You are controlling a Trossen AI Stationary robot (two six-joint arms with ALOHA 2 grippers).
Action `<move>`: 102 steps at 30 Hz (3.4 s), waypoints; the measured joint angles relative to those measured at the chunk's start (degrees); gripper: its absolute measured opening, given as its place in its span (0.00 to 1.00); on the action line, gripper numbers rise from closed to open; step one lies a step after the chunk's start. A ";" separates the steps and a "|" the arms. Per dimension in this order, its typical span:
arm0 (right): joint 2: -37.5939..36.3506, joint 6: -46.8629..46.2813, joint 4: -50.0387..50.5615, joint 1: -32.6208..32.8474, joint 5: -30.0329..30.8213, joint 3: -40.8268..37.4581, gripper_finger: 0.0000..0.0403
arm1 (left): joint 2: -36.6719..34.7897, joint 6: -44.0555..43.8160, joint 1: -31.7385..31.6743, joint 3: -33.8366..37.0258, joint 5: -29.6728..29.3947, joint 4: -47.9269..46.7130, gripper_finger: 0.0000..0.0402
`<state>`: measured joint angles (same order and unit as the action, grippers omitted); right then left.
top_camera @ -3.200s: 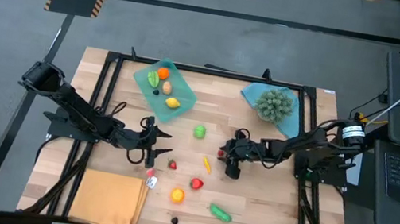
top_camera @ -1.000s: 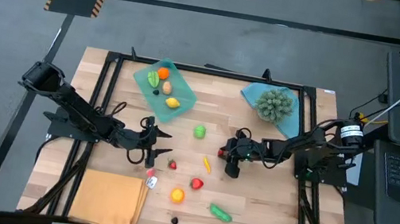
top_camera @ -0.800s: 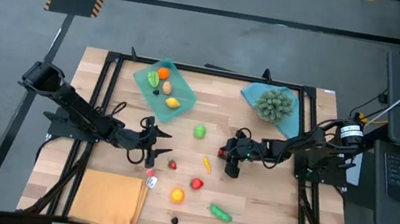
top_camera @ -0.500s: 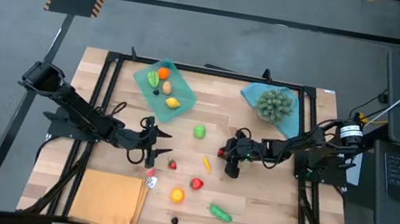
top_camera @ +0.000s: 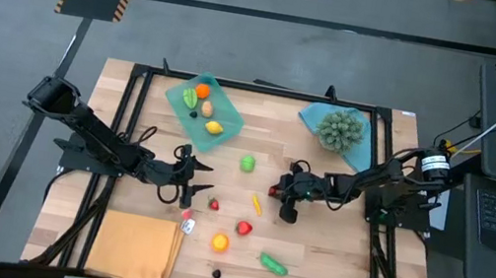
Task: Pick and placing Produce into tupperware
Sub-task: Put the red raspberry into the blue bin
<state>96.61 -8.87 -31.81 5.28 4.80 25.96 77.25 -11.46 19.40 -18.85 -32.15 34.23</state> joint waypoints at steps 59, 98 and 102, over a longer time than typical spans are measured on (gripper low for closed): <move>1.70 34.52 11.16 -14.32 -13.75 28.57 0.24 | 4.49 -40.72 -31.43 -8.04 44.58 14.18 0.57; 2.12 36.14 11.52 -19.27 -14.99 29.73 0.23 | 7.89 -37.90 -36.56 -9.84 53.67 14.16 0.55; 2.12 35.51 11.48 -18.86 -16.73 29.70 0.23 | 7.89 -37.92 -37.75 -9.84 53.53 13.99 0.54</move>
<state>98.74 26.63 -20.34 -13.58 -11.93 55.66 85.14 -49.39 -18.36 -28.69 21.38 48.21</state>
